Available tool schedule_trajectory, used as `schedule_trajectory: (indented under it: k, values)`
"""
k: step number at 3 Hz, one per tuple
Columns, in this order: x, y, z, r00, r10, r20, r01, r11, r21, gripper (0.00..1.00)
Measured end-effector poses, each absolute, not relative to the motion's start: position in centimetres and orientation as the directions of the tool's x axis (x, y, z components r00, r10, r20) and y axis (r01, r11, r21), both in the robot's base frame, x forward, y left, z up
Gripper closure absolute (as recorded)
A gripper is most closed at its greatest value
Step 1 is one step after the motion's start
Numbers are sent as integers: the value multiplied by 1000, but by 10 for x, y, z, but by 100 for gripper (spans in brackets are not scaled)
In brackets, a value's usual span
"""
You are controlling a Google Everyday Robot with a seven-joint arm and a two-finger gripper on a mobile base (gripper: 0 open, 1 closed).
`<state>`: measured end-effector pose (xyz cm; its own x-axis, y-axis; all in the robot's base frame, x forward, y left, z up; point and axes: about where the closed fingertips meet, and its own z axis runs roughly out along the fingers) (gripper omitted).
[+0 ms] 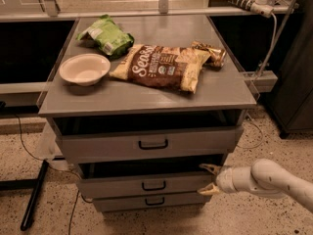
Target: Open middle drawer
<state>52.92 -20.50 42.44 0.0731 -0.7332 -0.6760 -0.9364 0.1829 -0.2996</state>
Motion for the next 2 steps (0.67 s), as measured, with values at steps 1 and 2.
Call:
schedule_trajectory:
  k: [1, 2]
  values:
    - [521, -214, 423, 54, -726, -685, -931, 211, -297, 64]
    - [496, -228, 438, 60, -732, -679, -912, 236, -335, 88]
